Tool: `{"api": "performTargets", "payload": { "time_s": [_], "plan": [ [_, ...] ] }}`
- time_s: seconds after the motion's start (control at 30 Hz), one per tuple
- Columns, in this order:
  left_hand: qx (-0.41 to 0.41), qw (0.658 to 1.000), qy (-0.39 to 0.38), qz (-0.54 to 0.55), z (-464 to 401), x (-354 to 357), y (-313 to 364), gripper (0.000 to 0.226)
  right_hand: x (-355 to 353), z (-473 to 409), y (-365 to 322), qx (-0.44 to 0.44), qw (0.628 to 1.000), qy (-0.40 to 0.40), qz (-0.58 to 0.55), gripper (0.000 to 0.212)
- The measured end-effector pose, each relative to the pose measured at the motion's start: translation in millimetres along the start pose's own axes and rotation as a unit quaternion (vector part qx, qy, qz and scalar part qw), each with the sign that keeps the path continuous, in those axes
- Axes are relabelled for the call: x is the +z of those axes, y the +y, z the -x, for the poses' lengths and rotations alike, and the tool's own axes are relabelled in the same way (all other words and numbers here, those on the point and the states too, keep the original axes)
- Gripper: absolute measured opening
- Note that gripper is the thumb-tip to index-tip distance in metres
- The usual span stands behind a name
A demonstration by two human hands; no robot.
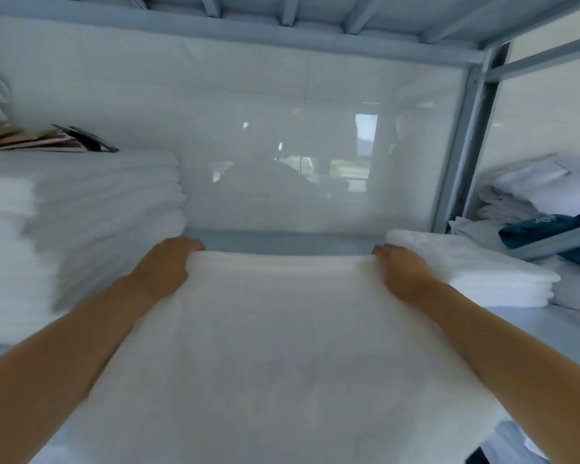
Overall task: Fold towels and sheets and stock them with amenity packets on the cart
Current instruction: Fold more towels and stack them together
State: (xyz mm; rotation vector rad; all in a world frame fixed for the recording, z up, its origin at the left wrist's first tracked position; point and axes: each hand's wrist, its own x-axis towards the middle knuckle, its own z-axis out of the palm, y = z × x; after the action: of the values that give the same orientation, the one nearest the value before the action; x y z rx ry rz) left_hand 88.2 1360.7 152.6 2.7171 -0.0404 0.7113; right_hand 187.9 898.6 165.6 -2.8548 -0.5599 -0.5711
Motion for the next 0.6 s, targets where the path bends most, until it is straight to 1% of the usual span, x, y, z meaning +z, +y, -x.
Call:
{"api": "performTargets", "payload": {
  "time_s": [0.07,0.1,0.17,0.23,0.3,0.33,0.4,0.43,0.47,0.5,0.53,0.57,0.6],
  "plan": [
    [-0.02,0.998,-0.054,-0.029,-1,11,-10,0.065,17,-4,6,0.013,1.0,-0.025,-0.008,0.042],
    [-0.025,0.996,-0.068,-0.05,-1,14,-12,0.064,20,-6,9,0.021,0.999,-0.032,-0.012,0.04],
    [-0.016,0.993,-0.058,-0.105,-2,17,-8,0.062,20,-8,17,0.037,0.999,-0.033,0.009,0.037],
    [-0.002,0.986,-0.03,-0.163,-3,14,3,0.063,16,-8,19,0.036,0.997,-0.007,0.071,0.039],
    [0.005,0.987,-0.016,-0.16,-1,12,19,0.057,12,-9,16,0.0,0.99,0.026,0.136,0.045],
    [0.018,0.993,-0.016,-0.117,2,12,29,0.049,9,-9,13,-0.009,0.99,0.038,0.135,0.046],
    [0.056,0.998,-0.034,0.014,16,14,49,0.028,6,-6,5,-0.024,0.995,0.056,0.08,0.041],
    [0.073,0.993,-0.072,0.054,24,14,59,0.026,5,-3,1,-0.038,0.997,0.063,0.03,0.036],
    [0.083,0.986,-0.128,0.064,30,12,68,0.032,6,2,-4,-0.056,0.996,0.064,-0.029,0.033],
    [0.083,0.977,-0.187,0.063,35,9,75,0.044,9,7,-6,-0.072,0.992,0.051,-0.09,0.03],
    [0.077,0.967,-0.237,0.047,40,6,80,0.054,10,12,-8,-0.075,0.985,0.021,-0.151,0.027],
    [0.069,0.961,-0.267,0.025,43,3,84,0.061,11,17,-11,-0.063,0.977,-0.024,-0.202,0.021],
    [0.063,0.957,-0.282,0.003,45,1,87,0.064,9,20,-13,-0.041,0.969,-0.072,-0.231,0.013]
  ]
}}
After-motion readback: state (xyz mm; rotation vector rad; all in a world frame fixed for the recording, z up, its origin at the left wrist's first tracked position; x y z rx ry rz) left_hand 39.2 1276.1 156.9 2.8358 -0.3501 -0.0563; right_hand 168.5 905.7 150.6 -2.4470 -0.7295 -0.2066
